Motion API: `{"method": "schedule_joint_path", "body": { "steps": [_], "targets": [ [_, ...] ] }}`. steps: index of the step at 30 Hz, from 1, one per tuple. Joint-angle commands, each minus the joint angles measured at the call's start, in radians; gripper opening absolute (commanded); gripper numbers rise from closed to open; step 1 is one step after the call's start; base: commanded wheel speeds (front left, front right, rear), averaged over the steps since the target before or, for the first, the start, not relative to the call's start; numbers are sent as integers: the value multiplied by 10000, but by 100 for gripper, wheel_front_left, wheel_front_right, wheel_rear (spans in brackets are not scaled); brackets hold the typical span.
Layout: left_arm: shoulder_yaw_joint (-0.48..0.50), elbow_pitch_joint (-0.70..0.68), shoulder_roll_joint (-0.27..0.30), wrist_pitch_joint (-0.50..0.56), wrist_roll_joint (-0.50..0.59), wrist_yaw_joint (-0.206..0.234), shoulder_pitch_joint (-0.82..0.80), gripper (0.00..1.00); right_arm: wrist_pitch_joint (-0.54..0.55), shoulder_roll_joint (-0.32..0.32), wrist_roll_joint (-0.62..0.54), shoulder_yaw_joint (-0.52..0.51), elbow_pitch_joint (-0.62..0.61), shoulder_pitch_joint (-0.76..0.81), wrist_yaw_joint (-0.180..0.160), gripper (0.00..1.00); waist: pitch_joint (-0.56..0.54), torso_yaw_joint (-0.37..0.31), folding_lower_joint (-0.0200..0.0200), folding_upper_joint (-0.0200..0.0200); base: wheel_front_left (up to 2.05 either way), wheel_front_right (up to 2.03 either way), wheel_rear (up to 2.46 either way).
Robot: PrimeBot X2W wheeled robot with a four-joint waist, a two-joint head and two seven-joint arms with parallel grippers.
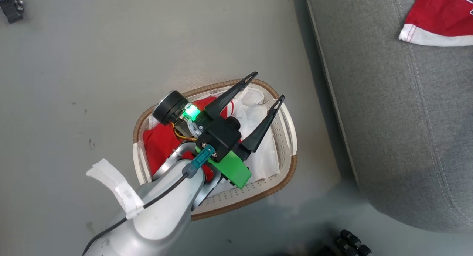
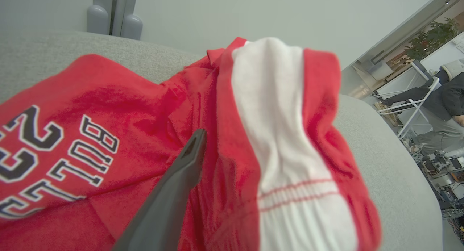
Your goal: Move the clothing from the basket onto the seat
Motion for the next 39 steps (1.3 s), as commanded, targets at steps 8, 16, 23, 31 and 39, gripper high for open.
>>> {"method": "schedule_joint_path", "body": {
  "steps": [8,16,23,31,39],
  "targets": [
    [240,95,127,-37,-250,-15,320,100,-88,641,207,522,-748,1285,-15,100,-869,-394,-1,109,0,0,0],
    [676,31,32,-37,-420,39,820,100,-91,1039,815,989,-1966,2859,-15,100,-1836,-472,-1,109,0,0,0],
    [1243,-52,-145,-35,-606,91,1546,100,-93,777,1162,1358,-2579,3498,-15,100,-2994,-114,-1,109,0,0,0],
    [2182,-98,-416,-35,-695,231,2656,100,-93,840,1397,1573,-3022,3683,-14,100,-4535,555,-1,109,0,0,0],
    [3535,-57,-636,-35,-840,424,3946,100,-94,1957,1856,1863,-3500,4547,-14,100,-5562,1212,-1,109,0,0,0]
  ]
}}
